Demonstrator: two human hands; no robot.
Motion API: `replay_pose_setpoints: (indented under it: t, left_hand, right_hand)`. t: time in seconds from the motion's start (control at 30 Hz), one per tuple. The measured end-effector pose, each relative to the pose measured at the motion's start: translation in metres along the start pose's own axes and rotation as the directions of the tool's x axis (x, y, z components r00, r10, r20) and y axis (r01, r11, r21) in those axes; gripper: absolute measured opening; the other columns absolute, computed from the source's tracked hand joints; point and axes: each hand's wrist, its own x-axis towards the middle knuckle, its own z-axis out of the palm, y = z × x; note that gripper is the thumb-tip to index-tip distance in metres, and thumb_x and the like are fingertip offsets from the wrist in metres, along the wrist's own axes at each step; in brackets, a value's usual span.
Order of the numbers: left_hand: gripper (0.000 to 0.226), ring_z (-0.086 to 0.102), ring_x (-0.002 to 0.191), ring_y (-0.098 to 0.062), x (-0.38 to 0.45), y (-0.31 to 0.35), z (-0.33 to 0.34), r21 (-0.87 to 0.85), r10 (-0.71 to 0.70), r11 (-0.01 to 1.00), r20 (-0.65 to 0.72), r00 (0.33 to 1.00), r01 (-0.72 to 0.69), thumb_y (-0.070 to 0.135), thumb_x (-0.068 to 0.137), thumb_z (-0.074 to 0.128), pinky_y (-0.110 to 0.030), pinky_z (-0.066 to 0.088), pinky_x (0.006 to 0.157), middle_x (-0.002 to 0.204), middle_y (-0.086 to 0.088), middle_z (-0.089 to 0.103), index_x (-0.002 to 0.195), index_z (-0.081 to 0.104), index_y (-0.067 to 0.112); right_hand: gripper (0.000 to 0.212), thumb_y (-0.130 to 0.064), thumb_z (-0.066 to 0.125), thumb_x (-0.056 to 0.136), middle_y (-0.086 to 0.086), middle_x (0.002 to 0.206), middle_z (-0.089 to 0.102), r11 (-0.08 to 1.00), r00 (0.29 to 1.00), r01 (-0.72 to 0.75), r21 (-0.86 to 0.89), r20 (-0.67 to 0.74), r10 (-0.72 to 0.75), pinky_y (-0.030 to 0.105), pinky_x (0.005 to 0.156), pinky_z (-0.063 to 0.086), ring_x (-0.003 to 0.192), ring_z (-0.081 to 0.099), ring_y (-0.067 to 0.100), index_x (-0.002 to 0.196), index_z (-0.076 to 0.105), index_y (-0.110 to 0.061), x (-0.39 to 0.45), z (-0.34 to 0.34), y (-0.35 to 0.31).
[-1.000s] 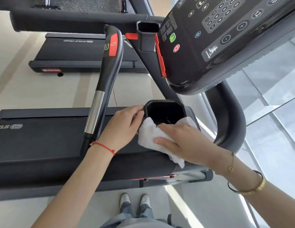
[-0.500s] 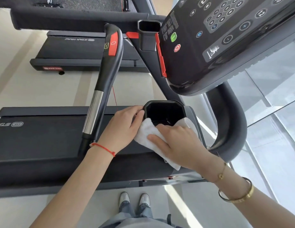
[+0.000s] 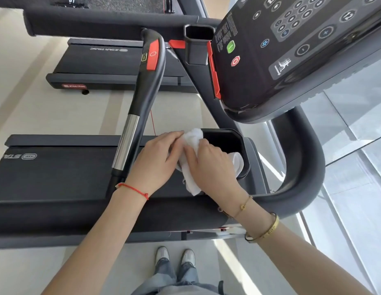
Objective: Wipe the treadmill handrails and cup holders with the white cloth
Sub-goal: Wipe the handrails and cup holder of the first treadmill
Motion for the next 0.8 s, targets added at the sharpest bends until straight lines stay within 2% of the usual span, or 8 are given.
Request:
replay_pose_setpoints:
  t: [0.1, 0.17, 0.3, 0.4, 0.47, 0.53, 0.67, 0.8]
  left_hand:
    - [0.037, 0.058, 0.114, -0.008, 0.001, 0.001, 0.002, -0.003, 0.008, 1.0, 0.008, 1.0, -0.008, 0.034, 0.1, 0.04, -0.03, 0.049, 0.097, 0.127, 0.007, 0.063, 0.13, 0.059, 0.022]
    - [0.036, 0.058, 0.113, -0.007, 0.001, 0.002, 0.004, 0.001, 0.02, 1.0, 0.012, 1.0, -0.02, 0.033, 0.1, 0.04, -0.024, 0.047, 0.096, 0.126, 0.007, 0.064, 0.129, 0.06, 0.023]
    - [0.032, 0.062, 0.1, -0.007, 0.002, 0.005, 0.006, -0.003, 0.027, 1.0, 0.04, 0.999, -0.026, 0.033, 0.1, 0.041, -0.029, 0.051, 0.088, 0.114, 0.01, 0.066, 0.125, 0.061, 0.028]
    - [0.03, 0.061, 0.089, -0.004, 0.0, 0.008, 0.006, -0.008, 0.031, 1.0, 0.051, 0.998, -0.03, 0.034, 0.098, 0.044, -0.034, 0.053, 0.082, 0.101, 0.016, 0.063, 0.123, 0.061, 0.031]
    - [0.032, 0.058, 0.088, -0.002, 0.001, 0.01, 0.007, 0.012, 0.027, 1.0, 0.053, 0.998, -0.028, 0.037, 0.097, 0.046, -0.033, 0.053, 0.083, 0.1, 0.017, 0.061, 0.125, 0.061, 0.03]
    - [0.033, 0.058, 0.088, -0.001, 0.001, 0.013, 0.008, 0.024, 0.022, 0.999, 0.056, 0.998, -0.023, 0.039, 0.095, 0.049, -0.034, 0.053, 0.083, 0.1, 0.016, 0.063, 0.123, 0.062, 0.028]
    - [0.027, 0.061, 0.079, -0.009, 0.0, 0.014, 0.01, 0.056, -0.009, 0.998, 0.072, 0.997, 0.005, 0.046, 0.092, 0.051, -0.039, 0.053, 0.075, 0.09, 0.013, 0.061, 0.102, 0.064, 0.025]
    - [0.032, 0.063, 0.078, -0.012, 0.0, 0.013, 0.01, 0.058, -0.008, 0.998, 0.095, 0.995, 0.002, 0.05, 0.092, 0.047, -0.039, 0.053, 0.078, 0.097, 0.013, 0.062, 0.112, 0.062, 0.029]
  right_hand:
    - [0.04, -0.051, 0.04, 0.098, -0.003, 0.066, 0.048, 0.993, 0.993, 0.116, -0.035, 0.033, -0.115, 0.027, 0.051, 0.03, 0.061, 0.049, 0.02, 0.084, 0.04, -0.014, -0.013, -0.008, 0.015]
    - [0.04, -0.052, 0.045, 0.095, -0.003, 0.066, 0.053, 0.977, 0.975, 0.212, -0.002, 0.068, -0.211, 0.035, 0.067, 0.042, 0.064, 0.055, 0.024, 0.083, 0.045, -0.014, -0.022, -0.018, 0.03]
    - [0.03, -0.046, 0.056, 0.093, -0.012, 0.077, 0.058, 0.926, 0.919, 0.347, 0.149, 0.143, -0.367, 0.022, 0.071, 0.035, 0.074, 0.051, 0.008, 0.106, 0.06, -0.019, -0.037, -0.039, 0.062]
    - [0.029, -0.043, 0.06, 0.091, -0.021, 0.087, 0.063, 0.907, 0.957, 0.287, 0.308, -0.041, -0.289, 0.01, 0.072, 0.038, 0.085, 0.055, -0.003, 0.117, 0.058, -0.03, -0.041, -0.053, 0.077]
    - [0.03, -0.043, 0.059, 0.09, -0.029, 0.088, 0.061, 0.903, 0.942, 0.306, 0.303, -0.231, -0.242, 0.006, 0.075, 0.038, 0.086, 0.055, -0.01, 0.119, 0.057, -0.034, -0.03, -0.061, 0.082]
    - [0.034, -0.039, 0.06, 0.093, -0.024, 0.1, 0.061, 0.907, 0.918, 0.342, 0.244, -0.291, -0.268, 0.01, 0.081, 0.04, 0.093, 0.055, -0.007, 0.125, 0.055, -0.031, -0.01, -0.066, 0.079]
    - [0.047, -0.03, 0.054, 0.098, -0.001, 0.137, 0.053, 0.896, 0.896, 0.436, 0.078, 0.051, -0.441, 0.025, 0.104, 0.033, 0.124, 0.048, 0.018, 0.142, 0.044, -0.018, 0.033, -0.049, 0.064]
    - [0.05, -0.036, 0.049, 0.099, 0.003, 0.133, 0.054, 0.878, 0.888, 0.458, -0.139, 0.119, -0.445, 0.032, 0.101, 0.035, 0.12, 0.049, 0.025, 0.145, 0.039, -0.02, 0.046, -0.035, 0.069]
